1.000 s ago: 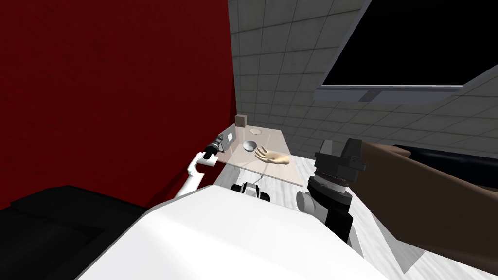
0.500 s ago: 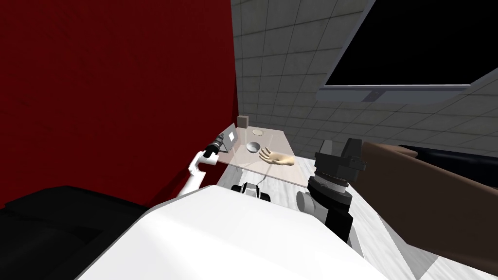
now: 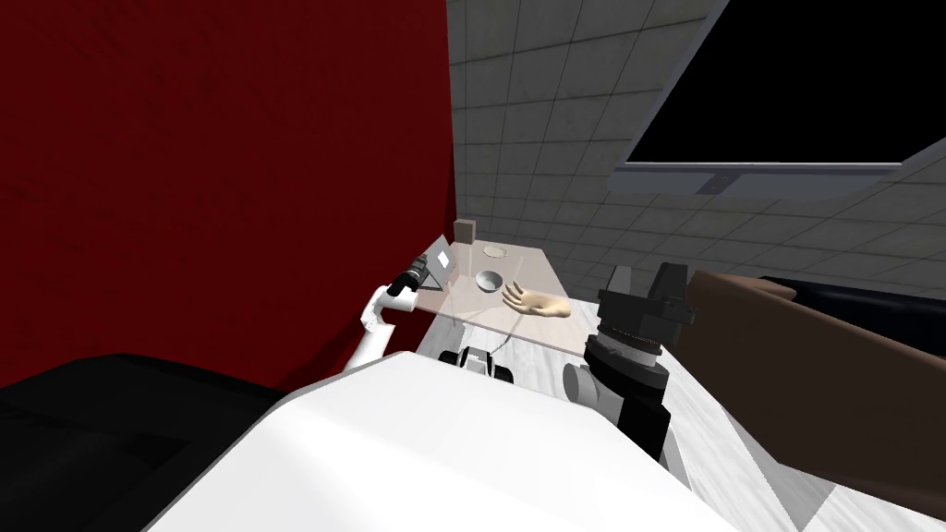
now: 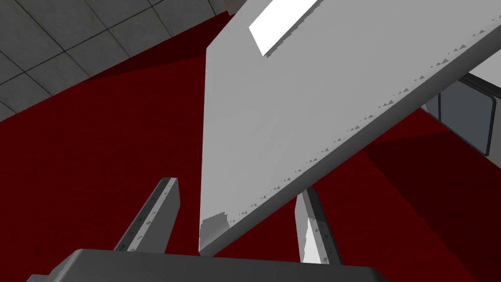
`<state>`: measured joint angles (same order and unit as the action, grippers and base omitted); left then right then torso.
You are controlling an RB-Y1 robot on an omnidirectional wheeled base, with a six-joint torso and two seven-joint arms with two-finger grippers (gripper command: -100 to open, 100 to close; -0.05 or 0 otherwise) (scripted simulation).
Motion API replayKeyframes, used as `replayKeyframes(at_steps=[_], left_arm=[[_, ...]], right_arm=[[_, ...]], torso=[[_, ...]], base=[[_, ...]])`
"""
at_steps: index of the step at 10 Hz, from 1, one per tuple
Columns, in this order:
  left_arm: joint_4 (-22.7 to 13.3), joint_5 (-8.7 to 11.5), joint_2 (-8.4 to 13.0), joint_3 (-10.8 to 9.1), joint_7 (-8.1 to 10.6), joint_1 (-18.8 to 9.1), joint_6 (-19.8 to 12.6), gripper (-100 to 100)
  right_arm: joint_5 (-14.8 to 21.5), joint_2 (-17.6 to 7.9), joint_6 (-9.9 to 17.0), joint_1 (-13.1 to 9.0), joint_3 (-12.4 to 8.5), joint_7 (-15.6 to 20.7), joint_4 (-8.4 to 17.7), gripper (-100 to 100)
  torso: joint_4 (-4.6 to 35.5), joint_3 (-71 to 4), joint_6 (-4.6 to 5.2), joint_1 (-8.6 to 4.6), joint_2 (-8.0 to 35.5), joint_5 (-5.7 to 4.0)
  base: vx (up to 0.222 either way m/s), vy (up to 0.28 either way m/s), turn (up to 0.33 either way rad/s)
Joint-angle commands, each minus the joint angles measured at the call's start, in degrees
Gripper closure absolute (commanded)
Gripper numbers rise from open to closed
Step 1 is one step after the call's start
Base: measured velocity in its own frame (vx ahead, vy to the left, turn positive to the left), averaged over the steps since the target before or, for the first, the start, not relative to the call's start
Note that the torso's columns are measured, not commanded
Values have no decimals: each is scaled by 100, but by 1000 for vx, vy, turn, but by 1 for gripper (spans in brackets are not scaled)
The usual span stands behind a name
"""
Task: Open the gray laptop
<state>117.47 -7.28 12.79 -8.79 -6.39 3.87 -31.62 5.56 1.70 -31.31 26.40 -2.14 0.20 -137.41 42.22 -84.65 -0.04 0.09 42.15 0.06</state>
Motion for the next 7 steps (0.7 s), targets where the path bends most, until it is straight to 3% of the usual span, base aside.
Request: replayKeyframes(at_steps=[1,3,7], left_arm=[[-137,184,-128,-17,187,-85,-64,100],[-275,356,-254,-33,356,-170,-97,100],[-689,871,-635,-81,864,-426,-197,100]], right_arm=[[0,0,0,0,0,0,0,0],[0,0,0,-1,0,0,0,0],[0,0,0,0,0,0,0,0]], torso=[[7,6,3,-22,11,-8],[8,15,0,7,23,0],[10,11,-5,-5,19,-5]], base=[[-17,81,41],[-12,126,12],[-25,146,32]])
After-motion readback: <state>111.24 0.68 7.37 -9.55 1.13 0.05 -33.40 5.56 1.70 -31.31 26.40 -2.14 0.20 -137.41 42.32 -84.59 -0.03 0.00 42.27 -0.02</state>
